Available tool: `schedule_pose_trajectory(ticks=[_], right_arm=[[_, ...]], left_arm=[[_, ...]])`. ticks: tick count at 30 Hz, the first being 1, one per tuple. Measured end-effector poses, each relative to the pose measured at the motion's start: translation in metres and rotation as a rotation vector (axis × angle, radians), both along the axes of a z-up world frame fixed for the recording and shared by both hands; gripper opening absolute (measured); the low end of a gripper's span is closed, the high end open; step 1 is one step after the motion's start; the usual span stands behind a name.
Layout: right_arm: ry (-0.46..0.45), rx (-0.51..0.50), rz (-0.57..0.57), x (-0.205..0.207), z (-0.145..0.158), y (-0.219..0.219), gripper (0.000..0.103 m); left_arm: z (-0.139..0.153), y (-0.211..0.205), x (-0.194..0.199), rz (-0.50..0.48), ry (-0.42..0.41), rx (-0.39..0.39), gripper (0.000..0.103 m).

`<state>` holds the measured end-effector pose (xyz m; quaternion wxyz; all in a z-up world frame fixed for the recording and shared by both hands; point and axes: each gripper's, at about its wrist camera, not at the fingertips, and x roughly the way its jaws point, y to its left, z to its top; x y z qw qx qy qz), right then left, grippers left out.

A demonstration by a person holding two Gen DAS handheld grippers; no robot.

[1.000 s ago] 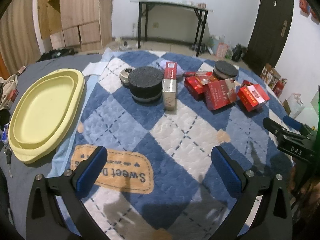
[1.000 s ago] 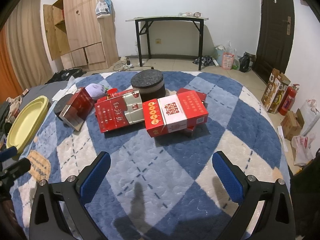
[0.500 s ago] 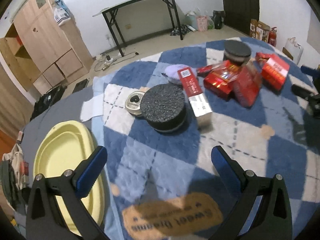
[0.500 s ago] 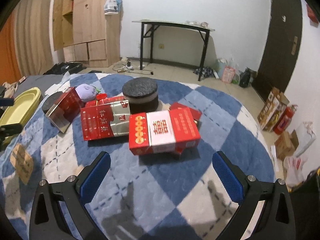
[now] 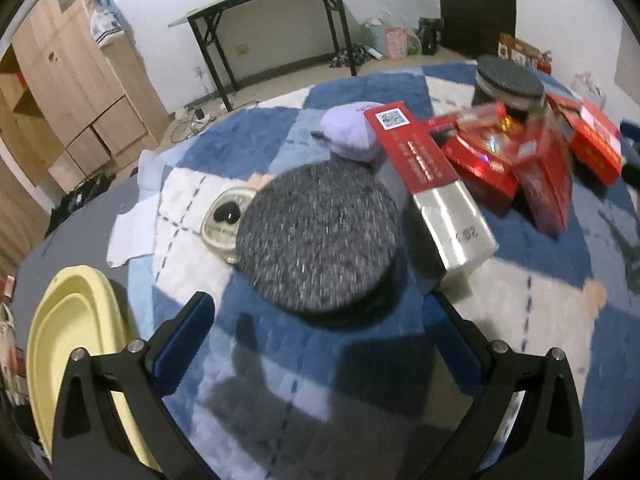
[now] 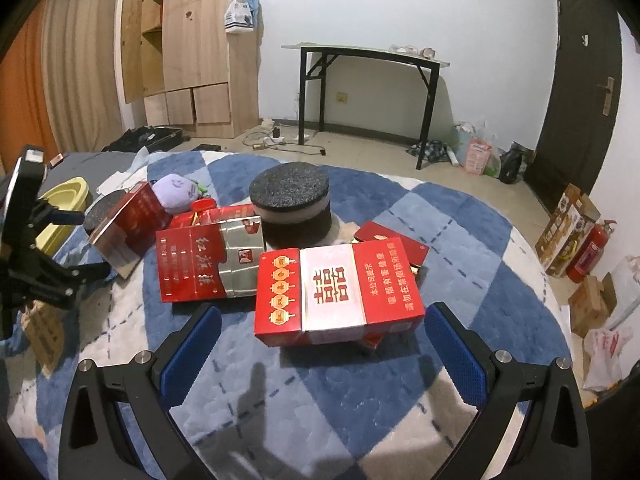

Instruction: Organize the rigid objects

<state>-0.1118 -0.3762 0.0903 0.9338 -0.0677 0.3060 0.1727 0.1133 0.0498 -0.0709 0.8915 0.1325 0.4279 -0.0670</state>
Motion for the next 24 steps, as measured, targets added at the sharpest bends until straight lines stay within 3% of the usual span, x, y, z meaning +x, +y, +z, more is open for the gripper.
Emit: schedule_pose_trajectory(ticks=[6, 13, 18, 21, 24], right_arm=[[0.027, 0.01, 0.017, 0.012, -0.008, 0.003, 0.103], [-0.006, -0.026, -0.011, 0.021, -0.013, 0.002, 0.103], [-0.012, 0.005, -0.012, 0.027, -0.012, -0.002, 0.103], [-0.01, 0.011, -0.011, 0.03, -0.013, -0.002, 0.103], [-0.001, 0.014, -0.013, 0.032, -0.016, -0.002, 0.103]], left_arm=[[0.003, 0.001, 0.009, 0.028, -0.012, -0.097, 0.103], [0.006, 0.006, 0.017, 0.083, -0.04, -0.138, 0.103], [0.012, 0.015, 0.021, 0.143, -0.063, -0.208, 0.102], [0.014, 0.016, 0.021, 0.171, -0.066, -0.236, 0.088], [0.016, 0.017, 0.02, 0.189, -0.083, -0.246, 0.084]])
